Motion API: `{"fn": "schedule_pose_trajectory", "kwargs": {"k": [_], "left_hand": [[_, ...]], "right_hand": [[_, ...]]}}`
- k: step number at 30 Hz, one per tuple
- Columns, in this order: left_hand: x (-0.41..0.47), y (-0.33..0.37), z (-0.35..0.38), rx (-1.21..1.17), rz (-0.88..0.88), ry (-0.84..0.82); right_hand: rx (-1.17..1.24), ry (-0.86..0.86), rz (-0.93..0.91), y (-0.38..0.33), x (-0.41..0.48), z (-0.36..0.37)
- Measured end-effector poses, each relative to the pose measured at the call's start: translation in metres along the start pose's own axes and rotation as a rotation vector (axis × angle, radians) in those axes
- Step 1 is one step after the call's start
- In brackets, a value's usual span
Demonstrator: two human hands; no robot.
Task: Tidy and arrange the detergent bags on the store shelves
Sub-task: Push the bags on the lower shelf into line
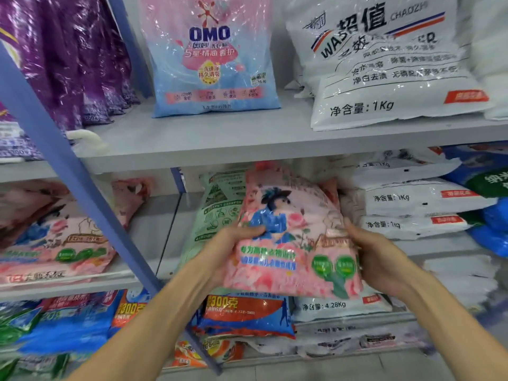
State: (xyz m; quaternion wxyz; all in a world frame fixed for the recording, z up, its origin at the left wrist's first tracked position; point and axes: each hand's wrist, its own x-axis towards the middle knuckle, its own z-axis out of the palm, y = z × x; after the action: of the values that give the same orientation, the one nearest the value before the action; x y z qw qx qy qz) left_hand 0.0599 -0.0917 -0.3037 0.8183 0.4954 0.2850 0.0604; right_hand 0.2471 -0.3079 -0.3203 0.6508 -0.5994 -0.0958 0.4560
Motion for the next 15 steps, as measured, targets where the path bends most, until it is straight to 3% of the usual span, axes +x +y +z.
{"fn": "schedule_pose_trajectory", "kwargs": {"k": [3, 6, 15], "left_hand": [[-0.019, -0.020, -0.019, -0.039, -0.032, 0.004], [-0.019, -0.012, -0.026, -0.037, -0.031, 0.069], [-0.071, -0.029, -0.020, 0.019, -0.088, 0.013]], "right_hand": [[0.260, -0.048, 0.125, 0.015, -0.009, 0.018], [0.324, -0.099, 0.134, 0.027, -0.017, 0.031], [0.028, -0.155, 0.017, 0.040, -0.069, 0.048]]}}
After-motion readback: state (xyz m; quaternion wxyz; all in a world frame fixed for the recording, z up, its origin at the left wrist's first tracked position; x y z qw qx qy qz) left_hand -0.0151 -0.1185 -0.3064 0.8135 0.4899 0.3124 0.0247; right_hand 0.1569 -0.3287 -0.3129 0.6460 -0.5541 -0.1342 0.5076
